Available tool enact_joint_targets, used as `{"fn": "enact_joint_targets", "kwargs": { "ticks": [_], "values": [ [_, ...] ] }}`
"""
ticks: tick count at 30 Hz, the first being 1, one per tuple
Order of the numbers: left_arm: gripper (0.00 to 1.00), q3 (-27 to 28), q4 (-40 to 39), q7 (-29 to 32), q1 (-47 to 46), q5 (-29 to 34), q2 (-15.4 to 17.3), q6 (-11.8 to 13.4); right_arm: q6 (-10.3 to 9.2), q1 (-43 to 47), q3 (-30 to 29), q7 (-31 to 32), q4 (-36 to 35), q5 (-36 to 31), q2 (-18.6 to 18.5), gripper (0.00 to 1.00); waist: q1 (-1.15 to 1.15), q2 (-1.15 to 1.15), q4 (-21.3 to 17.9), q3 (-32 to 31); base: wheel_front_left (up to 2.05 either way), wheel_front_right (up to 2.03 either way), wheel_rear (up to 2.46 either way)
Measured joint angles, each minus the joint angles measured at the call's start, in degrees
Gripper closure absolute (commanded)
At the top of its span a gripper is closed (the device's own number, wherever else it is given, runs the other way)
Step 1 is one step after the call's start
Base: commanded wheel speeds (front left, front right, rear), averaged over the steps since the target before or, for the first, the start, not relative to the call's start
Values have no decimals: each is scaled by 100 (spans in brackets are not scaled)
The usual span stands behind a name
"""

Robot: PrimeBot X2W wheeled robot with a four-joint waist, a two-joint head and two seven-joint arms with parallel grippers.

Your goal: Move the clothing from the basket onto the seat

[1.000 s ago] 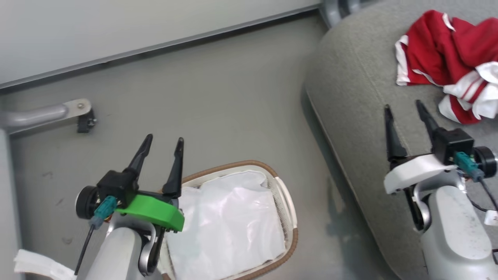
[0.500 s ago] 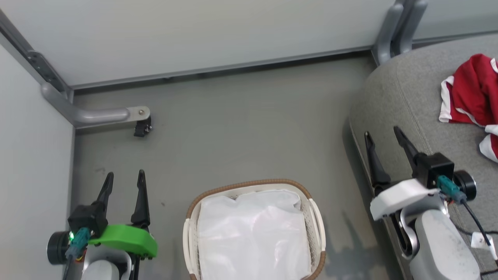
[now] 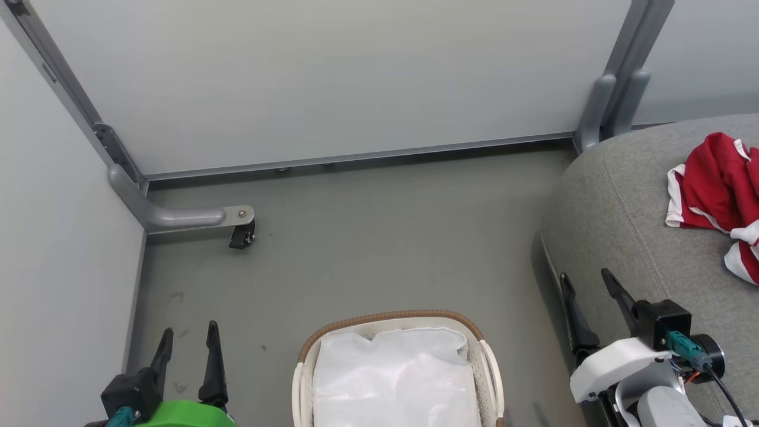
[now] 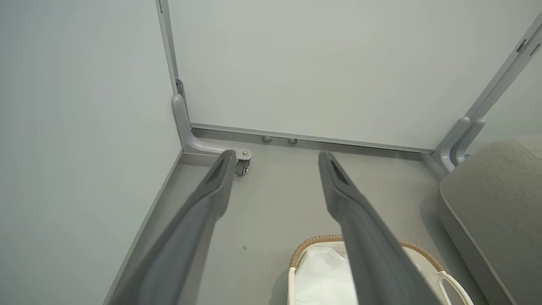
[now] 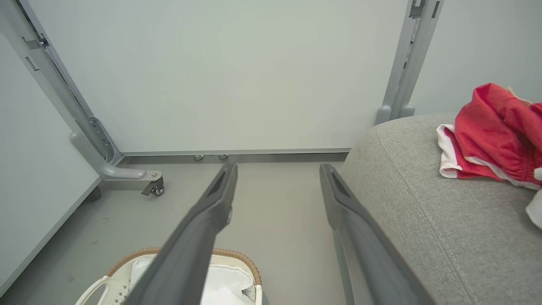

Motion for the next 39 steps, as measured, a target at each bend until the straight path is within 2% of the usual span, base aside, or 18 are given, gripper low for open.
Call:
{"fn": "enact_joint_targets", "kwargs": {
  "ticks": [1,7,23,39],
  "values": [
    [100,-23,4,0,26,-30,-5,0,0,40,12,0,10,2,5,100,0,0,8,-23,0,0,0],
    [100,-37,240,51,79,-101,-51,0,0,186,9,78,278,105,67,100,0,0,6,-30,0,0,0],
    [100,96,76,493,54,-1728,-51,0,0,185,-112,500,76,1853,65,100,0,0,-34,-54,0,0,0],
    [100,194,-79,856,-51,-3033,-51,0,0,185,-223,855,-108,3297,58,100,0,0,-71,-77,0,0,0]
  ]
}}
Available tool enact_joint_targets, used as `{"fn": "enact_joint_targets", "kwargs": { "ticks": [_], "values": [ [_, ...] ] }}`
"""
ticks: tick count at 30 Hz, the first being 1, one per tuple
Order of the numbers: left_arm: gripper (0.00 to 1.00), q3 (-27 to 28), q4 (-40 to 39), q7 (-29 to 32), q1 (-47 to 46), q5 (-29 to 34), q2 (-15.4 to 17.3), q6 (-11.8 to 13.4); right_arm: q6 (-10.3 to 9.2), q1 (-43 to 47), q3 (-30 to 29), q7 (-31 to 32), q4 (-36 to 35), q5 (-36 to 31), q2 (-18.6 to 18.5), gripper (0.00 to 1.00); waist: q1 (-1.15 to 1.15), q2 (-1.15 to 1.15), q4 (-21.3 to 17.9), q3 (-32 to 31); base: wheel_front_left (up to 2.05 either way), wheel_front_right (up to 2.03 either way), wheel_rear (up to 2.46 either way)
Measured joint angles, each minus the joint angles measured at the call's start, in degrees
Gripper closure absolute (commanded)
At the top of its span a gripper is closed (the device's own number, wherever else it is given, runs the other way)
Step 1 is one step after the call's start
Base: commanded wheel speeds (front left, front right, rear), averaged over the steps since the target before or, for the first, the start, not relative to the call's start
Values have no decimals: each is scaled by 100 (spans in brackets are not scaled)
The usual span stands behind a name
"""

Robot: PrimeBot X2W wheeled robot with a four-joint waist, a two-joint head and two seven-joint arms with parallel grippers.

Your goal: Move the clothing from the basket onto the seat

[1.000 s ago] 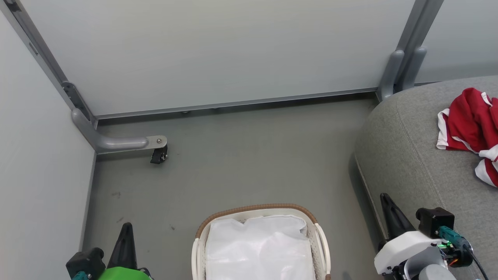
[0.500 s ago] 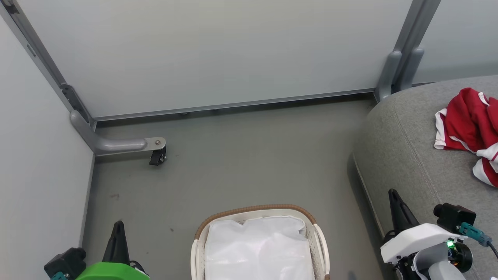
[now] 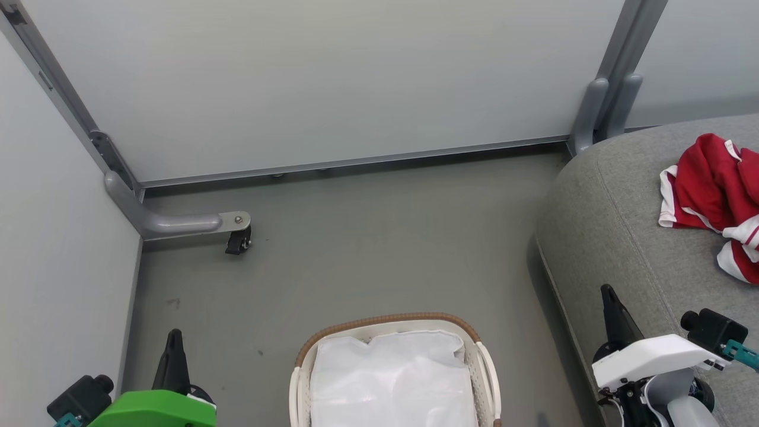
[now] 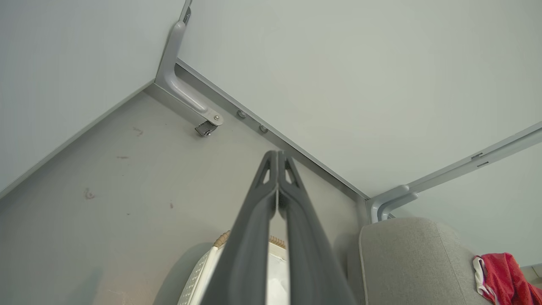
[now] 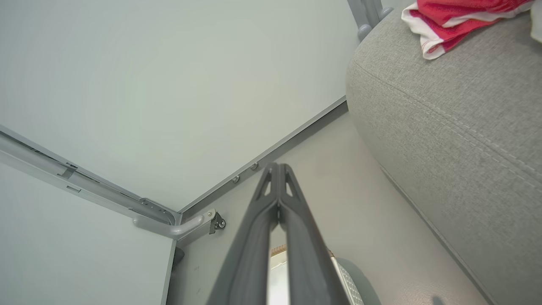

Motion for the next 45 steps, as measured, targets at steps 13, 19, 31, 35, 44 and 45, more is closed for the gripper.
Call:
{"fn": "enact_joint_targets", "kwargs": {
  "ticks": [13,19,31,35,44,45],
  "values": [
    [100,93,-121,249,-105,-921,0,1,-1,0,-75,256,-130,1006,-8,100,0,0,-31,-19,0,0,0],
    [100,125,-164,357,-138,-1295,1,1,-1,0,-103,358,-177,1418,-10,100,0,0,-45,-28,0,0,0],
    [100,179,-265,554,-219,-2014,1,0,-1,0,-170,558,-274,2202,-16,100,0,0,-74,-47,0,0,0],
    [100,199,-290,619,-241,-2258,2,1,-1,0,-190,612,-302,2446,-19,100,0,0,-84,-53,0,0,0],
    [100,249,-334,754,-293,-2705,2,1,-2,0,-229,754,-363,2955,-25,100,0,0,-105,-66,0,0,0],
    [100,255,-338,768,-304,-2760,2,1,-2,0,-233,758,-369,3018,-25,100,0,0,-107,-68,0,0,0]
  ]
}}
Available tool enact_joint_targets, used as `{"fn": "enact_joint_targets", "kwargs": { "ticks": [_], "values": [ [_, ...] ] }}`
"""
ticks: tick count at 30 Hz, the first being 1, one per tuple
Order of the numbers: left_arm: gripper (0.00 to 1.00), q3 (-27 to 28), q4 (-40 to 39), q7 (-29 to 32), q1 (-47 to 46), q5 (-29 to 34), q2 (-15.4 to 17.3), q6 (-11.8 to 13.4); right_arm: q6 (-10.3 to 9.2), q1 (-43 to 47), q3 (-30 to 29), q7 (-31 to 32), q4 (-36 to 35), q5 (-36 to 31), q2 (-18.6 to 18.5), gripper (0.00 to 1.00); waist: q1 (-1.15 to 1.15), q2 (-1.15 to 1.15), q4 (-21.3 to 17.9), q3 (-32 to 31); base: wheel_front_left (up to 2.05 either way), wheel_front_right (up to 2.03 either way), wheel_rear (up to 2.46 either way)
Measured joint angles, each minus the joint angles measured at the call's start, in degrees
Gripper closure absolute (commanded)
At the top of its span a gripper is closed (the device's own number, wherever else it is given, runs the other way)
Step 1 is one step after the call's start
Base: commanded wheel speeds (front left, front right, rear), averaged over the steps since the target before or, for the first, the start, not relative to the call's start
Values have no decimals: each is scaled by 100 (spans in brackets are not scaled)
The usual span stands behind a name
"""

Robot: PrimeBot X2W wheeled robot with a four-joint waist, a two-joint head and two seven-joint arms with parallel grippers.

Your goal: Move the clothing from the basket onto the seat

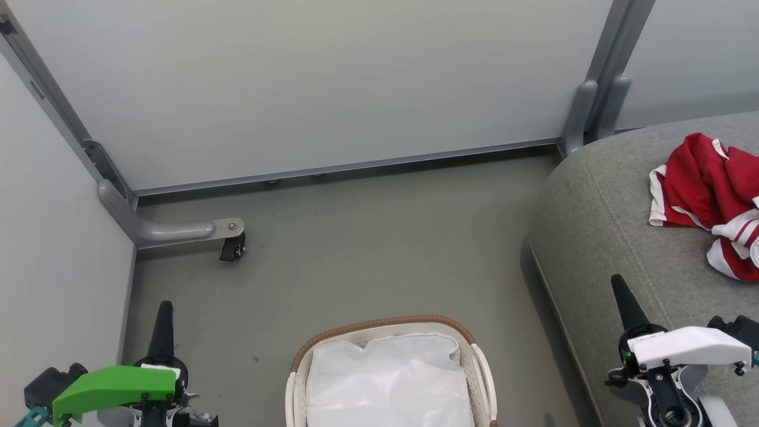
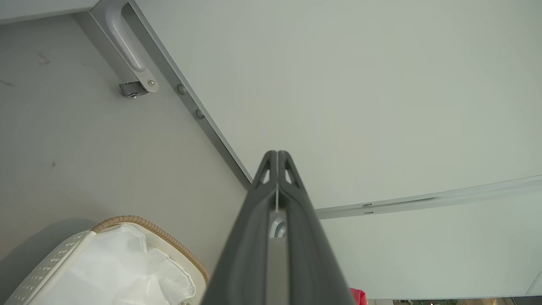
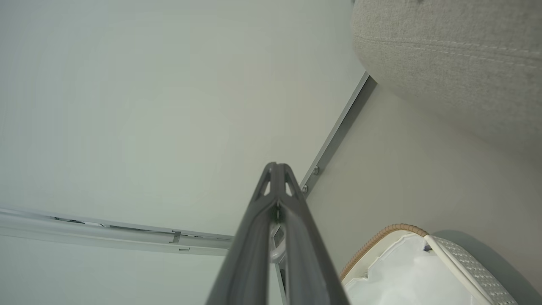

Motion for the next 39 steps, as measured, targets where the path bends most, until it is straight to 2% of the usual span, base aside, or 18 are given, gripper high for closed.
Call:
{"fn": "enact_joint_targets", "kwargs": {
  "ticks": [39],
  "values": [
    [100,136,-208,464,-160,-1673,3,-1,-1,0,-142,457,-231,1814,-15,100,0,0,-93,-59,0,0,0]
  ]
}}
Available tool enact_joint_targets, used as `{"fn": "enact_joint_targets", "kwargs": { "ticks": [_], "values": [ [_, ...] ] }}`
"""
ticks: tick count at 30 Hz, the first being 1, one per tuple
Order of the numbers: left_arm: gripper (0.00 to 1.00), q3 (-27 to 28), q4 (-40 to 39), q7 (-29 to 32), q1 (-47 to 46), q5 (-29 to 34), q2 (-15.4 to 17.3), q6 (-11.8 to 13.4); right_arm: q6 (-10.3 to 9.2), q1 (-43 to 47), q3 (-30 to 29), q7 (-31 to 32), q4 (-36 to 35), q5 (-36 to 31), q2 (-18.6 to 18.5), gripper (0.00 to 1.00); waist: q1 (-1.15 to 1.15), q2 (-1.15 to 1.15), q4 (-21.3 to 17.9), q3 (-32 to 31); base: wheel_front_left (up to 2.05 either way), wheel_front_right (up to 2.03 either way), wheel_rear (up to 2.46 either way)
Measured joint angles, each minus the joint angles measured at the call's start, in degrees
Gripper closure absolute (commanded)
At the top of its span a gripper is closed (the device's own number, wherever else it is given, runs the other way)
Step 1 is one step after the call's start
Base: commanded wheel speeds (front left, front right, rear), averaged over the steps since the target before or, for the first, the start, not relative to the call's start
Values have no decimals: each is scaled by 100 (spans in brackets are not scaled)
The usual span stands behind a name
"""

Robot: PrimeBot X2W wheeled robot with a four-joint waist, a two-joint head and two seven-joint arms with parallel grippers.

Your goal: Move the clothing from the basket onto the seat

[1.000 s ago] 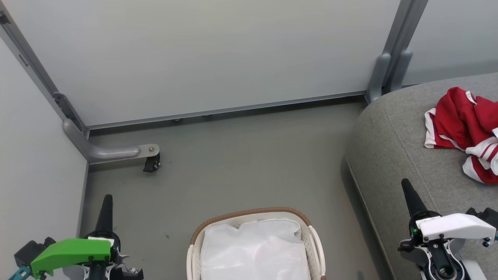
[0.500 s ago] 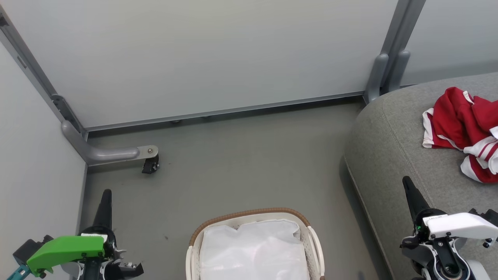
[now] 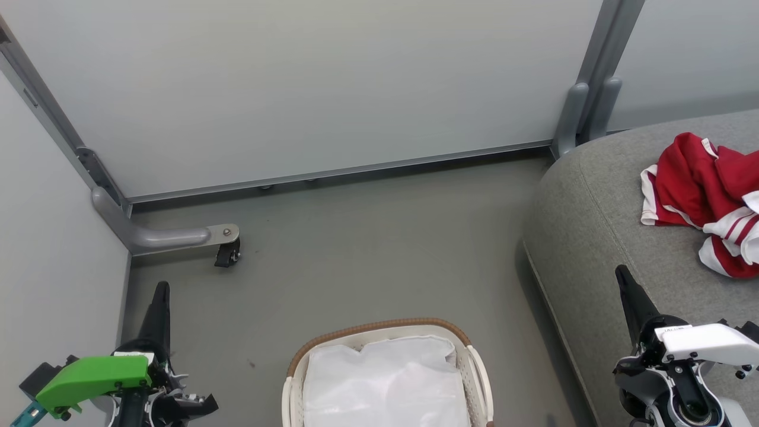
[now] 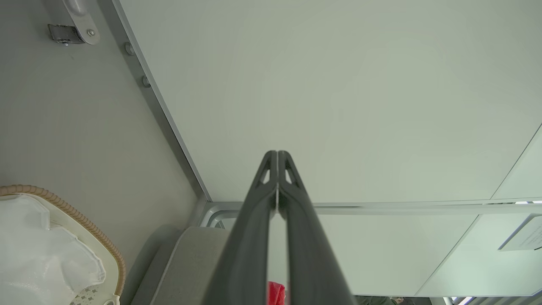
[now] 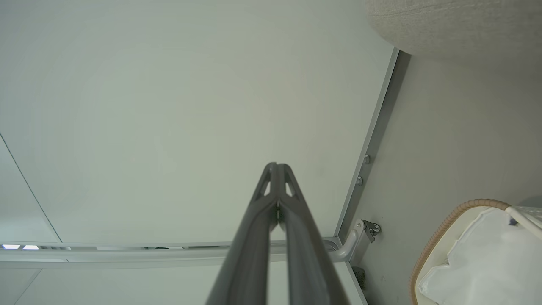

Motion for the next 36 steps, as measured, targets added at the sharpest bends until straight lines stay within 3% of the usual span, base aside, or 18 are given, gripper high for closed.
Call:
{"fn": "enact_joint_targets", "kwargs": {
  "ticks": [9,36],
  "values": [
    [100,31,-46,76,-49,-315,0,0,0,-1,-25,96,-40,344,-3,100,0,0,-21,-13,0,0,0],
    [100,33,-54,79,-56,-320,0,0,0,-1,-29,98,-44,350,-4,100,0,0,-21,-13,0,0,0]
  ]
}}
